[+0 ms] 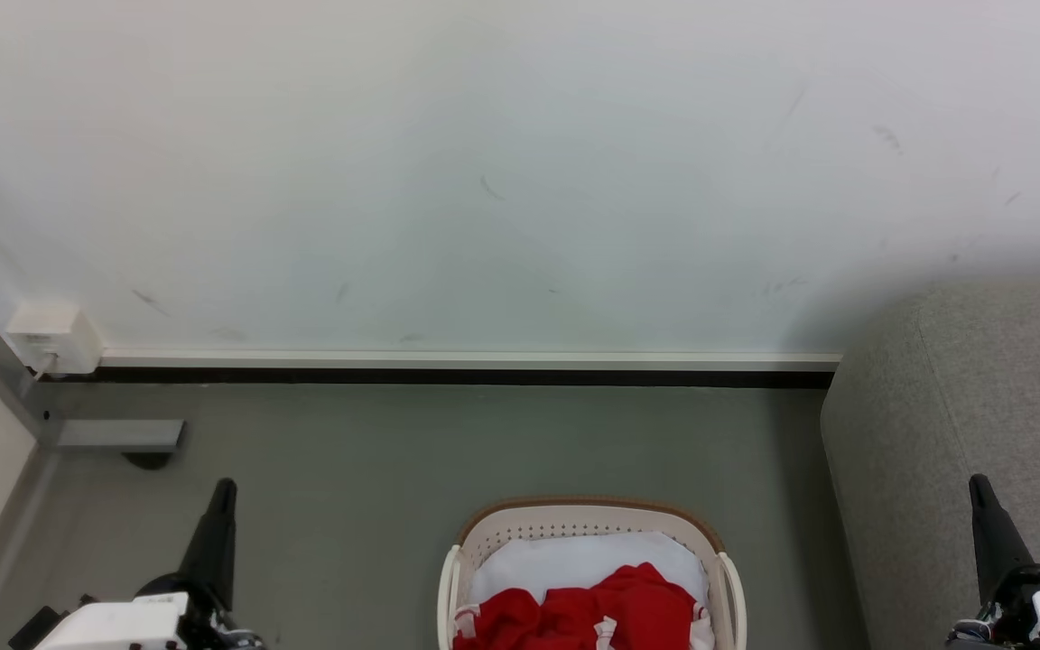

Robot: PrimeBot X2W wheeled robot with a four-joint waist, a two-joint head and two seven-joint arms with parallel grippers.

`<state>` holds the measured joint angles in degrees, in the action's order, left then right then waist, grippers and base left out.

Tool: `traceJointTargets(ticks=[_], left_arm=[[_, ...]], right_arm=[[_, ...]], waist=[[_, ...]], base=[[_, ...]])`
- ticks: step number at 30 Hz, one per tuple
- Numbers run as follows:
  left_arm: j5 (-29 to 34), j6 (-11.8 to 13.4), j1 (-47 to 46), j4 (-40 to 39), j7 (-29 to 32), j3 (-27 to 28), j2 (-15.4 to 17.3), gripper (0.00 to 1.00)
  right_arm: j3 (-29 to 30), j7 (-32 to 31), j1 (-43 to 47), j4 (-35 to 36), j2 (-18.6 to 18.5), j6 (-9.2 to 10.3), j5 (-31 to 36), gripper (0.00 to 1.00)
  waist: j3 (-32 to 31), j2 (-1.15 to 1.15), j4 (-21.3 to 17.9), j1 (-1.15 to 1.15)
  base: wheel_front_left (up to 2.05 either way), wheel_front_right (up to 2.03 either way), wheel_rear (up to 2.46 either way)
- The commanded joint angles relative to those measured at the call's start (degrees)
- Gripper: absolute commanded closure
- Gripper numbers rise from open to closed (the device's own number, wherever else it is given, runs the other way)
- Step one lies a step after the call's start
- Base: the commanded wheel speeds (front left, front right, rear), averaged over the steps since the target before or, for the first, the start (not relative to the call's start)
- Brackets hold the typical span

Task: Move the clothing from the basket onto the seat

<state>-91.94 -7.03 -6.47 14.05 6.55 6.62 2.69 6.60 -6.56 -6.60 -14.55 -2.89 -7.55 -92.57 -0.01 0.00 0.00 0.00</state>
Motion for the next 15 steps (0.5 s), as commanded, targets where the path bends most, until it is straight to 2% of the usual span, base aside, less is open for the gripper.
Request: traceJointTargets(ticks=[1,7,8,15], left_arm=[[-0.8,-0.2,-0.4,-0.2,0.2,0.1,0.4,1.0],[-0.8,-0.2,-0.4,-0.2,0.2,0.1,0.4,1.0],[0.0,0.0,0.0,0.1,-0.1,0.0,0.0,0.0],[0.3,0.0,0.6,-0.1,-1.7,-0.5,-0.2,0.0]], right_arm=[[0.2,-0.2,-0.3,0.2,0.0,0.13,0.5,1.0],[0.2,-0.2,-0.3,0.2,0.0,0.13,0.5,1.0],[-0.1,0.0,0.0,-0.1,0.0,0.0,0.0,0.0],[-1.7,1.6,0.5,0.5,0.1,0.01,0.3,0.0]], waist=[[0.0,0.0,0.0,0.0],[0.0,0.0,0.0,0.0],[0.0,0.0,0.0,0.0],[0.0,0.0,0.0,0.0]], base=[[0.0,0.0,0.0],[0.0,0.0,0.0],[0.0,0.0,0.0],[0.0,0.0,0.0]])
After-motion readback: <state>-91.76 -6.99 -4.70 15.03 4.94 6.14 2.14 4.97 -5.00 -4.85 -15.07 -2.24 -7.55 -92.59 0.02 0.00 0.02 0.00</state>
